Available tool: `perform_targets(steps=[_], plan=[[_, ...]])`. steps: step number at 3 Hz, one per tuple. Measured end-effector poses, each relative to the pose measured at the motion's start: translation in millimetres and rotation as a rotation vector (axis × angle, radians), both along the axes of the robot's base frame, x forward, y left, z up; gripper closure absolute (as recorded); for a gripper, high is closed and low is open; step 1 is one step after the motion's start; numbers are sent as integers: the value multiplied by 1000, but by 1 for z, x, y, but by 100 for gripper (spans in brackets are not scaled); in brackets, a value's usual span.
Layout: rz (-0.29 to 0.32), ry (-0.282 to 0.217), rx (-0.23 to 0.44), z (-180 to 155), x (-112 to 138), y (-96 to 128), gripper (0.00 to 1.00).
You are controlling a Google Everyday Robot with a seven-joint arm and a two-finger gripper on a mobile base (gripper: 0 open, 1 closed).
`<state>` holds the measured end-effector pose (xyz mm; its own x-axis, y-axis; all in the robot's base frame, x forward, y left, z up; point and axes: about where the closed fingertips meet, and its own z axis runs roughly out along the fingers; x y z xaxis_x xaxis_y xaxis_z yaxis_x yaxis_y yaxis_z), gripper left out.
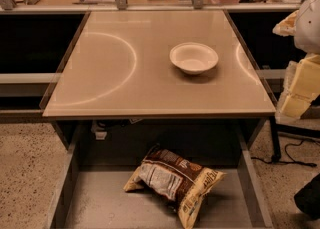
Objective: Pick brown chip bag from top drawer and place on counter
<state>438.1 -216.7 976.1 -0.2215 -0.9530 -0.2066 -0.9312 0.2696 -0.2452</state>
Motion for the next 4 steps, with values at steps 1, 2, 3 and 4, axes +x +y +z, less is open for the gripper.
perform_targets(steps=[1,2,3,4], plan=[[0,0,0,0,0,0,0],[5,-14,20,-1,-3,2,0],[-3,-29,113,-21,-22,11,0],[-82,49,247,-91,-50,20,0]])
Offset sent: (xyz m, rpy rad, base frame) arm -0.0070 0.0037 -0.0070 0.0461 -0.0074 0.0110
